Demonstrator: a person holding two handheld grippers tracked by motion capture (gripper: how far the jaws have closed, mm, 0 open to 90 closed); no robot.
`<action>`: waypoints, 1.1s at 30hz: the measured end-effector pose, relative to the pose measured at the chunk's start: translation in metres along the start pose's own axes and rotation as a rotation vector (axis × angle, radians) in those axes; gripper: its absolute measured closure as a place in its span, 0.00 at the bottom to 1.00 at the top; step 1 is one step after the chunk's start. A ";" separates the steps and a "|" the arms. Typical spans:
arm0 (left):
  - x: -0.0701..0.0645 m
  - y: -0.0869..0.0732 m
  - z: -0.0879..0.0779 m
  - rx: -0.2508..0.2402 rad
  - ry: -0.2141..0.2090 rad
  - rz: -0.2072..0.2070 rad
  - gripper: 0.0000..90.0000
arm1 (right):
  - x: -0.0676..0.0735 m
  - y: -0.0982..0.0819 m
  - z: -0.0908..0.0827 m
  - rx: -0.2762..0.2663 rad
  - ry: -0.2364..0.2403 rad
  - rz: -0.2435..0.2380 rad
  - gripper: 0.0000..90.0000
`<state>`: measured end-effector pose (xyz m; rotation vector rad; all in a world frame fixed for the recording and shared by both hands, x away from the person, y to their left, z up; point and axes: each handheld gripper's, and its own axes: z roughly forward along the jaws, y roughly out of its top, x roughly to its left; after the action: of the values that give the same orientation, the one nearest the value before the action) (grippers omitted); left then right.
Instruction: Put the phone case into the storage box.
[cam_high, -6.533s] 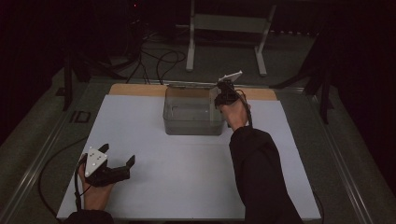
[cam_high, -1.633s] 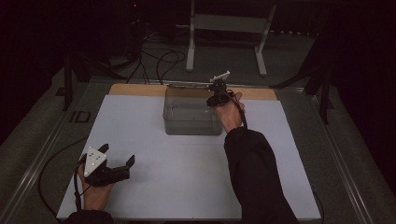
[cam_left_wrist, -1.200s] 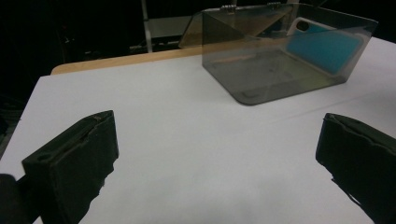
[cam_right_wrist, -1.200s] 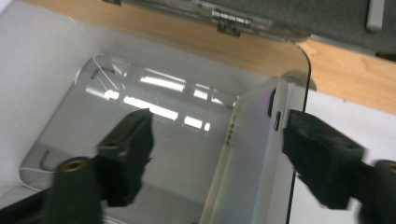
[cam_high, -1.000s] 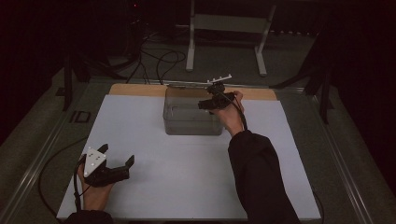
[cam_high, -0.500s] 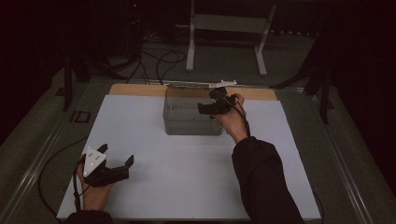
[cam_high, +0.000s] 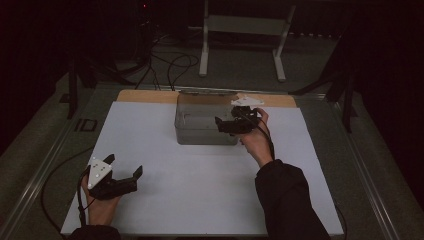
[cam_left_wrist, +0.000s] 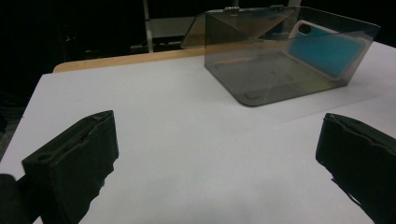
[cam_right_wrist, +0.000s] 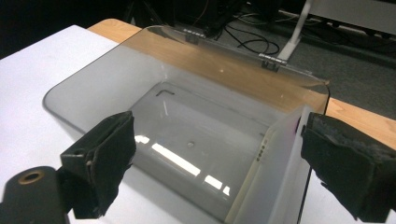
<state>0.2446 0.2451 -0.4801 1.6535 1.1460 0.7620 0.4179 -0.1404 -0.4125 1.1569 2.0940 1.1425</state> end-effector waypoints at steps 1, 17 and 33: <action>0.000 0.000 0.000 -0.001 0.000 -0.001 0.00 | 0.000 -0.002 -0.002 -0.009 0.006 -0.004 0.11; 0.001 0.001 0.001 0.003 -0.010 -0.008 0.00 | 0.013 -0.023 -0.046 -0.113 0.016 -0.058 0.10; 0.001 0.004 -0.001 -0.006 -0.028 0.004 0.00 | 0.007 -0.075 -0.084 -0.099 -0.021 -0.060 0.10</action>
<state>0.2454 0.2457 -0.4759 1.6573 1.1204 0.7417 0.3200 -0.1926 -0.4315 1.0496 2.0186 1.1867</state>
